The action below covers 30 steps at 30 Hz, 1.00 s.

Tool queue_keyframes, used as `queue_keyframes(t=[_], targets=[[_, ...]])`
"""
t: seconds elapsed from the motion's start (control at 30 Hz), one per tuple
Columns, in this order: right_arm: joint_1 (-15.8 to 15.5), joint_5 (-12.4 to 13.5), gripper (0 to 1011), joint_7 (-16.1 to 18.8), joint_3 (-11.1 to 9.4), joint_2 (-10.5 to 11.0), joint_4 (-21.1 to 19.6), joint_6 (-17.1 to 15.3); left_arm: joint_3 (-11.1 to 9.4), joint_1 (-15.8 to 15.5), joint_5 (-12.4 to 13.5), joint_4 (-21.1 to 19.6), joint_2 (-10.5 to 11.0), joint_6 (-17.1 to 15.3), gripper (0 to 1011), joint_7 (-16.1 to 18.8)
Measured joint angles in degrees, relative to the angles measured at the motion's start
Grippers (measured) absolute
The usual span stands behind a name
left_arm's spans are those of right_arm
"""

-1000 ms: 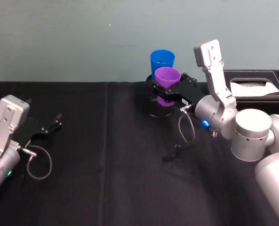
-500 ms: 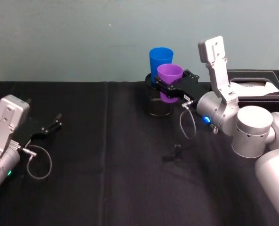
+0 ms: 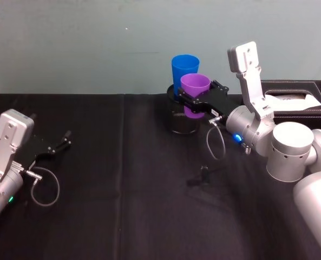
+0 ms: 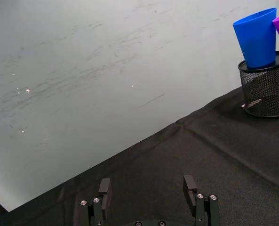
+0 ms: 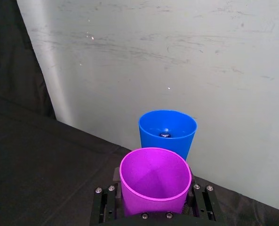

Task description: Pick up one cup with a gripper and tap it against the other cup.

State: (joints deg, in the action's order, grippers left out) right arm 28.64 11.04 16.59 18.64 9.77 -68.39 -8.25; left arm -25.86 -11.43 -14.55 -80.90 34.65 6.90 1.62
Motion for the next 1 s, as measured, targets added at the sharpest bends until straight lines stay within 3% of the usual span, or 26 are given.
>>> queue_keyframes(t=[1.0], targets=[[0.0, 0.0, 738, 0.0, 0.0, 0.0, -0.1, -0.1, 0.0, 0.0, 0.0, 0.0, 0.0, 0.0, 1000, 0.0]])
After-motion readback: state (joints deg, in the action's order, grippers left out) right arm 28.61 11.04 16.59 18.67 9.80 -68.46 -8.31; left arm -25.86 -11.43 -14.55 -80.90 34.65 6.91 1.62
